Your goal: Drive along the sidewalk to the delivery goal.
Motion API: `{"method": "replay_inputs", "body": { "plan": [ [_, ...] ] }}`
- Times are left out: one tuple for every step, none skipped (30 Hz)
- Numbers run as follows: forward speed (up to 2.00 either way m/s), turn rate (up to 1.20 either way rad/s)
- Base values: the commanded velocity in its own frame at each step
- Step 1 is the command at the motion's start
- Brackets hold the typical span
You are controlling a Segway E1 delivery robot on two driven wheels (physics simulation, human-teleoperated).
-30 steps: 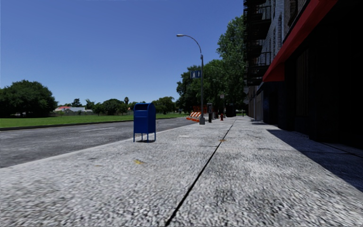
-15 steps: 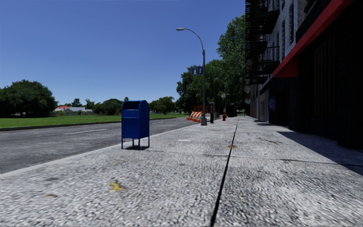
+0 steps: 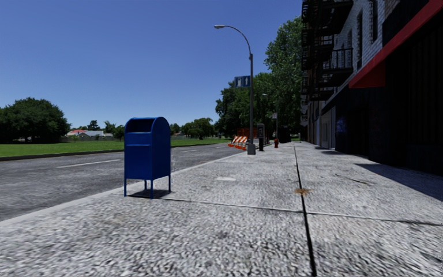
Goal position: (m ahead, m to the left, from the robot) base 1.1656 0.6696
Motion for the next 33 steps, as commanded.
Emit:
{"method": "replay_inputs", "body": {
  "plan": [
    [2.0,0.0],
    [2.0,0.0],
    [2.0,0.0],
    [2.0,0.0],
    [2.0,0.0],
    [2.0,0.0],
    [2.0,0.0],
    [2.0,0.0],
    [2.0,0.0],
    [2.0,0.0],
    [2.0,0.0],
    [2.0,0.0],
    [2.0,0.0],
    [1.9,0.0],
    [1.64,0.0],
    [1.33,0.0],
    [1.33,0.0],
    [0.89,0.0],
    [0.52,0.0],
    [0.0,0.0],
    [0.0,0.0],
    [0.0,0.0],
    [0.0,0.0],
    [0.0,0.0],
    [0.0,0.0],
    [0.0,0.0],
    [0.0,0.0],
    [0.0,0.0],
    [0.0,0.0],
    [0.0,0.0],
    [0.0,0.0],
    [0.0,0.0],
    [0.0,0.0]
  ]
}}
